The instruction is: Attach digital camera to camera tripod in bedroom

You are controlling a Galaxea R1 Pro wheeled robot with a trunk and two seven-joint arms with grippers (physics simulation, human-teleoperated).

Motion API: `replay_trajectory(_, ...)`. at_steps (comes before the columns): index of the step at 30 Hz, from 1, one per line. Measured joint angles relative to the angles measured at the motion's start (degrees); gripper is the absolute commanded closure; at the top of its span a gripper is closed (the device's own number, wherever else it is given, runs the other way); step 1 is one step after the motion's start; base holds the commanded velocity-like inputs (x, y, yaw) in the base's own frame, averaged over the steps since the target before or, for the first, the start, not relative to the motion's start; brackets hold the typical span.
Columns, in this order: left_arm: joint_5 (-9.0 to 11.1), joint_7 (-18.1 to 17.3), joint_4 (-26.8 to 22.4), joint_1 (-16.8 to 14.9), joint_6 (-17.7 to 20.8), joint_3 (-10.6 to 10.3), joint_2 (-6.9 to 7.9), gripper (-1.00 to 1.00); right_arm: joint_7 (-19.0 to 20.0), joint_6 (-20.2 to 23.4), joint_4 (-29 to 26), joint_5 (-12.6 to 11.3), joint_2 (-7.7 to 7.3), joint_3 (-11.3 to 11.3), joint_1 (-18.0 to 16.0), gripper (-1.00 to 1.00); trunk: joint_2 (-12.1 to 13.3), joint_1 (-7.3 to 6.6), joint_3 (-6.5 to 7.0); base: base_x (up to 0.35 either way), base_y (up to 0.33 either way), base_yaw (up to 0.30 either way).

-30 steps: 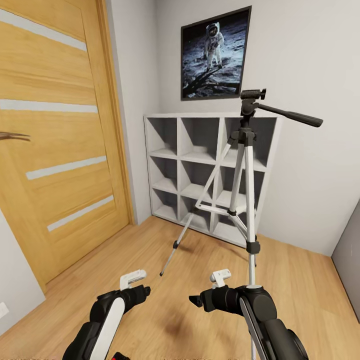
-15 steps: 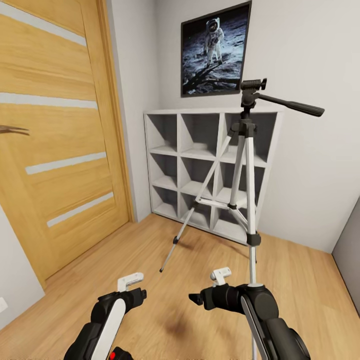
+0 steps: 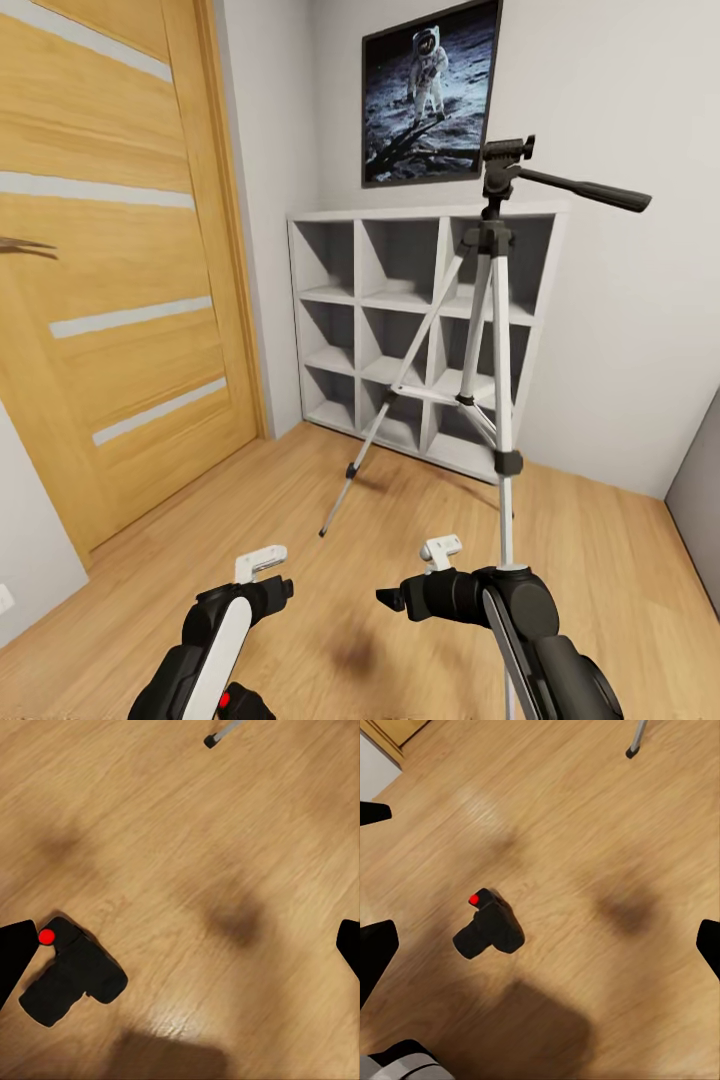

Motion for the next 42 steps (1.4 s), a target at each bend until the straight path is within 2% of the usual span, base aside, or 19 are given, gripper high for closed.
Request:
replay_trajectory(9,0.02,0.30,-0.42,0.00,0.00,0.06,-0.19,-1.00,0.01,0.08,-0.01,0.05,0.02,0.00,0.00,-1.00,-3.23,1.79,-1.66,0.000,0.000,0.000)
replay_trajectory(12,0.63,3.30,-0.91,-0.07,-0.01,0.14,-0.63,-1.00,0.01,0.08,-0.01,0.07,0.02,0.03,0.00,-1.00,-3.27,1.87,-2.32,0.000,0.000,0.000)
replay_trajectory(13,1.20,4.72,-0.96,-0.11,-0.04,0.16,-0.98,-1.00,0.01,0.08,-0.01,0.08,0.02,0.02,0.00,-1.00,-3.29,1.89,-2.54,0.000,0.000,0.000)
replay_trajectory(14,3.16,7.94,-1.01,-0.15,-1.39,0.16,-1.73,-1.00,0.01,0.08,-0.01,0.09,0.02,0.00,0.00,-1.00,-3.30,1.92,-2.76,0.000,0.000,0.000)
replay_trajectory(16,5.26,10.48,-1.03,-0.16,-3.80,0.14,-2.06,-1.00,0.01,0.08,-0.01,0.09,0.02,0.00,0.00,-1.00,-3.33,1.97,-3.21,0.000,0.000,0.000)
replay_trajectory(18,7.02,12.23,-1.04,-0.17,-5.64,0.13,-2.15,-1.00,0.01,0.08,-0.01,0.09,0.02,0.00,0.00,-1.00,-3.35,2.02,-3.65,0.000,0.000,0.000)
replay_trajectory(21,11.79,16.65,-1.04,-0.17,-8.75,0.10,-2.20,-1.00,0.01,0.08,-0.01,0.09,0.02,0.05,0.00,-1.00,-3.39,2.10,-4.32,0.000,0.000,0.000)
replay_trajectory(25,15.53,19.99,-1.07,-0.17,-10.55,0.07,-2.21,-1.00,0.01,0.08,0.03,0.09,0.02,0.05,0.00,-1.00,-3.45,2.20,-5.20,0.000,0.000,0.000)
replay_trajectory(29,17.23,21.97,-1.41,-0.17,-12.73,0.08,-2.24,-1.00,0.00,0.08,0.06,0.09,0.02,0.01,0.00,-1.00,-3.50,2.31,-6.09,0.000,0.000,0.000)
replay_trajectory(34,17.98,23.94,-1.67,-0.17,-14.18,0.09,-2.28,-1.00,-0.04,0.08,0.07,0.09,0.02,0.04,0.00,-1.00,-3.57,2.44,-7.20,0.000,0.000,0.000)
replay_trajectory(41,19.00,24.85,-1.73,-0.18,-14.68,0.13,-2.29,-1.00,-0.04,0.10,0.08,0.09,0.02,0.00,0.00,-1.00,-3.66,2.62,-8.75,0.000,0.000,0.000)
replay_trajectory(42,20.16,24.97,-1.58,-0.18,-16.13,0.16,-2.29,-1.00,-0.04,0.15,0.08,0.09,0.02,0.00,0.00,-1.00,-3.68,2.64,-8.97,0.000,0.000,0.000)
